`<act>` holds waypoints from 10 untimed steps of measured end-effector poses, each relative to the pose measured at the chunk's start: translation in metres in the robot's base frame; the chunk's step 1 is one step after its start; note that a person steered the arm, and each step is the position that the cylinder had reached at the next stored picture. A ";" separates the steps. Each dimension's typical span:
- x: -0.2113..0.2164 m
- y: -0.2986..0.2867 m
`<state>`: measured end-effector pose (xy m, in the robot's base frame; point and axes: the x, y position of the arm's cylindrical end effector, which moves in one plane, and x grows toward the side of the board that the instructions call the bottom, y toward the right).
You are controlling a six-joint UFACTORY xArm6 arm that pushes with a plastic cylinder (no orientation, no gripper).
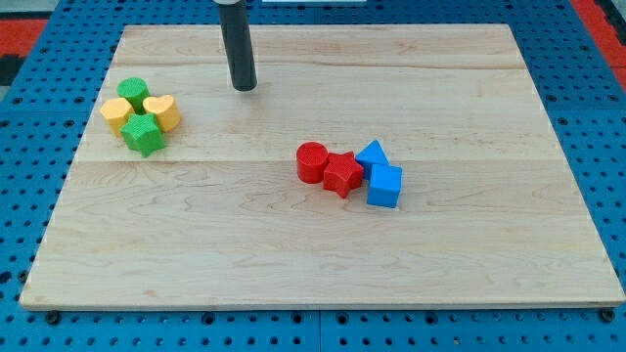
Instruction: Move the red star close to the red circle
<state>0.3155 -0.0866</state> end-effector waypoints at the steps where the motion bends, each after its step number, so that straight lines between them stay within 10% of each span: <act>1: 0.008 0.028; 5: 0.219 0.041; 10: 0.172 0.166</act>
<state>0.4874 0.0792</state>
